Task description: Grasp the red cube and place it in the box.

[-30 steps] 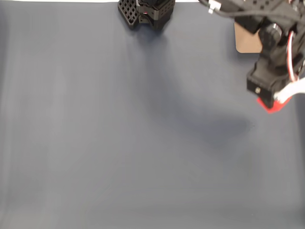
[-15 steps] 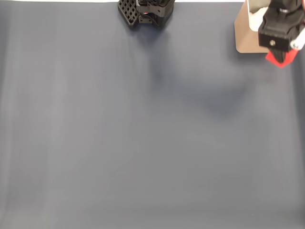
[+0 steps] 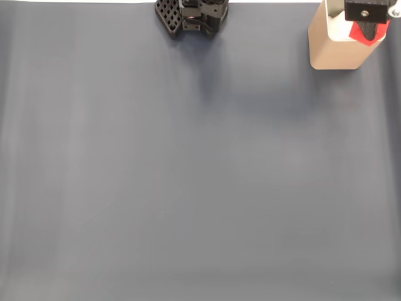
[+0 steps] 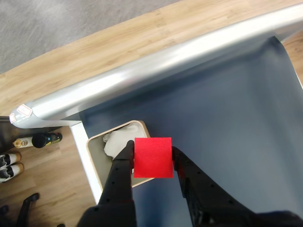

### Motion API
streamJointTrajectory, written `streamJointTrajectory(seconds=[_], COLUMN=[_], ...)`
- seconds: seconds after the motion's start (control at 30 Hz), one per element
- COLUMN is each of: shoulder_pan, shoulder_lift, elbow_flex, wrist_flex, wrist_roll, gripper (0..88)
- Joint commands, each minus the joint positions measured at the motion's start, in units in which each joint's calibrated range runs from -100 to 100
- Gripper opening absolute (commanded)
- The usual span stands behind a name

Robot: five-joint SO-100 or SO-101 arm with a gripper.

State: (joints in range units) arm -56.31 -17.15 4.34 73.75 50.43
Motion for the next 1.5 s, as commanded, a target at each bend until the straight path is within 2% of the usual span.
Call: streamJointTrajectory(seconds=[0.0, 0.7, 0.87, 1.47], shoulder_pan=[-0.9, -8.0, -8.1, -7.6], shoulder_lift=[-3.9, -13.7, -14.7, -14.5], elbow_flex=[-0.1, 12.5, 15.3, 17.7], wrist_flex=[-1.0, -10.1, -13.7, -15.5], wrist_roll=[-0.4, 0.5, 1.2, 0.5], gripper=[0.0, 0.0, 0.0, 0.3])
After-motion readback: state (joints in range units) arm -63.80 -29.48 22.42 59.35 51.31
